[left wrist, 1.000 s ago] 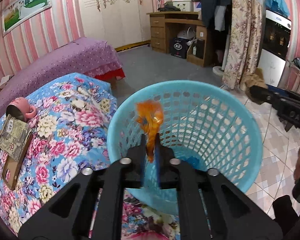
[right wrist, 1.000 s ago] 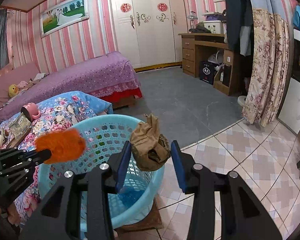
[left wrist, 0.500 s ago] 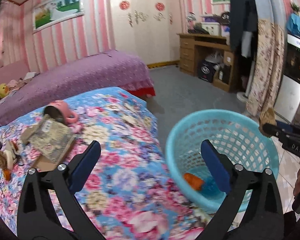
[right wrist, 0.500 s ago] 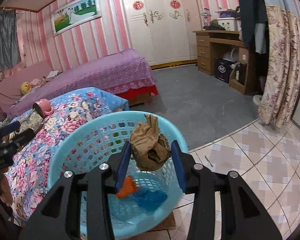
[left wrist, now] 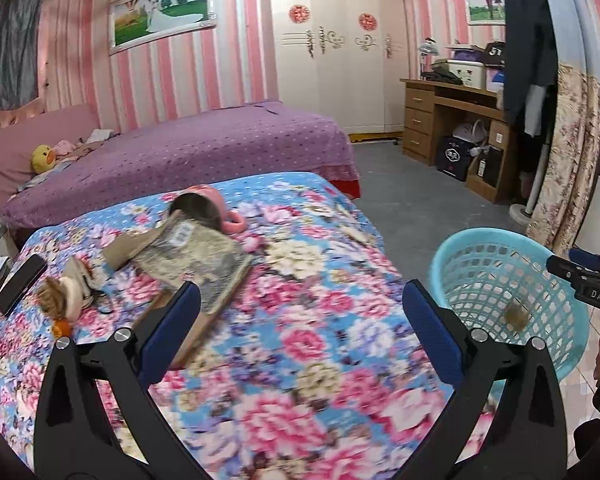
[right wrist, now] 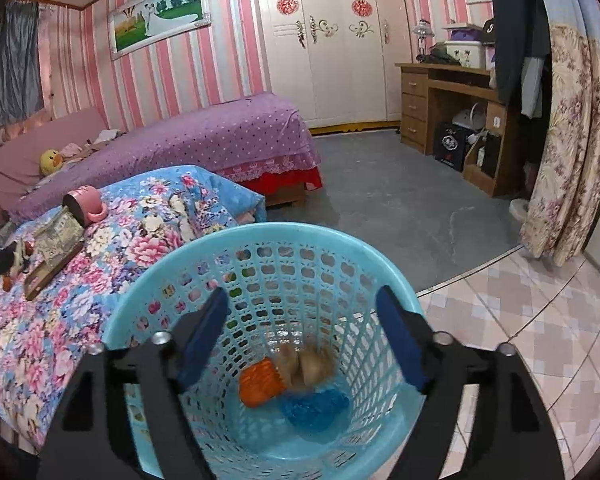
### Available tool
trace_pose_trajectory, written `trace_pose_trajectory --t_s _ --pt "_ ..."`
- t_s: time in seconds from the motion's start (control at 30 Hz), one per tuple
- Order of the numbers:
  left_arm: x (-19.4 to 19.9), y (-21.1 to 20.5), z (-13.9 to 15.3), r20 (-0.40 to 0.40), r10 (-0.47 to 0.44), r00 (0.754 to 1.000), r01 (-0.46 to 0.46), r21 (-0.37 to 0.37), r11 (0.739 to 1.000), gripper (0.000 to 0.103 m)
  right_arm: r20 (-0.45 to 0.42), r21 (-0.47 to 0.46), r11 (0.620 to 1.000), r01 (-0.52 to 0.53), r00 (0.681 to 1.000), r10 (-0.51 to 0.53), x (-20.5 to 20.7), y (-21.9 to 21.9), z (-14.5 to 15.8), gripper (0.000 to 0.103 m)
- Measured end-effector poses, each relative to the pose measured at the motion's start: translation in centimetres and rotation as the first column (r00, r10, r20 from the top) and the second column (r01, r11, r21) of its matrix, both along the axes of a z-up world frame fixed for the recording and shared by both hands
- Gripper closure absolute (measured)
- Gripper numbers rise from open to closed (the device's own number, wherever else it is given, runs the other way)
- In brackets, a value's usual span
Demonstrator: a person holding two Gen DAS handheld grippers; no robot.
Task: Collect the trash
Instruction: 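Carry the snack bag and brown paper to the basket and release both, then grasp the orange peel piece on the bed with the left gripper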
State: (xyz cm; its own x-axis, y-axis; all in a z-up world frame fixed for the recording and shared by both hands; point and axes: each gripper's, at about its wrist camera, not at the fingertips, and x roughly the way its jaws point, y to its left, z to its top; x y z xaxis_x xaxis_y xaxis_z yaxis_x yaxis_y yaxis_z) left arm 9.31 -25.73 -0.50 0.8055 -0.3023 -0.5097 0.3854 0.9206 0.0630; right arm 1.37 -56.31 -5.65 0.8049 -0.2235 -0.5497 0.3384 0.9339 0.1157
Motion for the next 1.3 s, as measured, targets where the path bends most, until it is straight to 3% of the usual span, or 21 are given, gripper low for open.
trace_pose_trajectory --t_s 0.27,0.57,0.83,1.0,1.17,1.3 --pt "1.0 4.7 0.2 0.012 0.051 0.999 -0.051 0.009 0.999 0.005 0.019 -0.034 0.999 0.002 1.0 -0.001 0.2 1.9 1.2 0.01" --pt "2.8 10.9 -0.2 0.009 0.131 0.991 -0.131 0.0 0.991 0.005 0.012 -0.11 0.99 -0.093 0.995 0.095 2.7 8.1 2.5 0.01" --pt "5.6 18.1 -2.1 -0.088 0.214 0.973 -0.215 -0.007 0.977 0.005 -0.009 -0.122 0.977 -0.177 0.984 0.177 5.6 14.2 2.4 0.01" --pt "6.6 21.5 -3.5 -0.118 0.256 0.959 -0.254 0.029 0.967 0.005 -0.004 -0.096 0.974 -0.206 0.978 0.207 7.4 17.1 2.2 0.01" --pt "7.8 24.7 -5.2 -0.171 0.309 0.936 -0.303 0.058 0.951 0.005 -0.008 -0.072 0.972 -0.224 0.974 0.224 9.2 19.8 1.8 0.01" --pt "9.4 26.2 -6.2 -0.245 0.315 0.917 -0.319 0.027 0.947 0.005 -0.038 -0.079 0.966 -0.247 0.969 0.244 10.5 21.3 1.2 0.01"
